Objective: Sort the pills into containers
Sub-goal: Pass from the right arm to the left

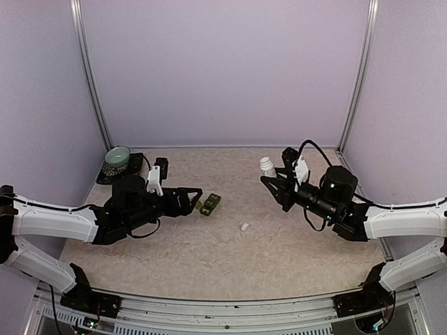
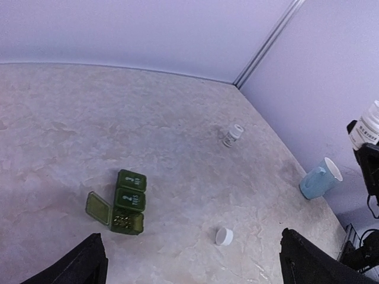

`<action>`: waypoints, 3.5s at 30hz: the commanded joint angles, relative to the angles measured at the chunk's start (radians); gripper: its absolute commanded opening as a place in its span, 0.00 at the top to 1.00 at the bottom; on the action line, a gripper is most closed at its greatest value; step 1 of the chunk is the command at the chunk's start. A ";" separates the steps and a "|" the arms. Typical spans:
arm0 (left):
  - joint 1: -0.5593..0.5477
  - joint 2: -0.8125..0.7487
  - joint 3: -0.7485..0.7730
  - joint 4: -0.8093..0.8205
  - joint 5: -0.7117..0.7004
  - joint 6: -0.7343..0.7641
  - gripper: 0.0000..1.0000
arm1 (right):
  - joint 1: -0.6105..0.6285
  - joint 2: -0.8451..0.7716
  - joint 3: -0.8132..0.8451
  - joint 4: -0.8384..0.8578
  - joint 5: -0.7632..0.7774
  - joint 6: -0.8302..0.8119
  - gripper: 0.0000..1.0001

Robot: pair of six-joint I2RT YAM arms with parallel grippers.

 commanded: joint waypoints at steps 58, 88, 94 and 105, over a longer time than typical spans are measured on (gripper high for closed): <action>-0.208 0.494 0.617 0.077 0.465 0.221 0.70 | -0.021 -0.091 -0.188 0.114 -0.263 0.096 0.99; -0.210 0.481 0.588 -0.043 0.300 0.274 0.89 | -0.021 -0.154 -0.139 -0.214 -0.187 0.059 0.22; -0.210 0.475 0.556 -0.077 0.086 0.285 0.90 | -0.021 -0.227 -0.191 -0.230 -0.143 0.074 0.10; -0.208 0.504 0.455 -0.097 -0.129 0.270 0.90 | -0.022 -0.058 -0.105 -0.290 -0.048 0.154 0.10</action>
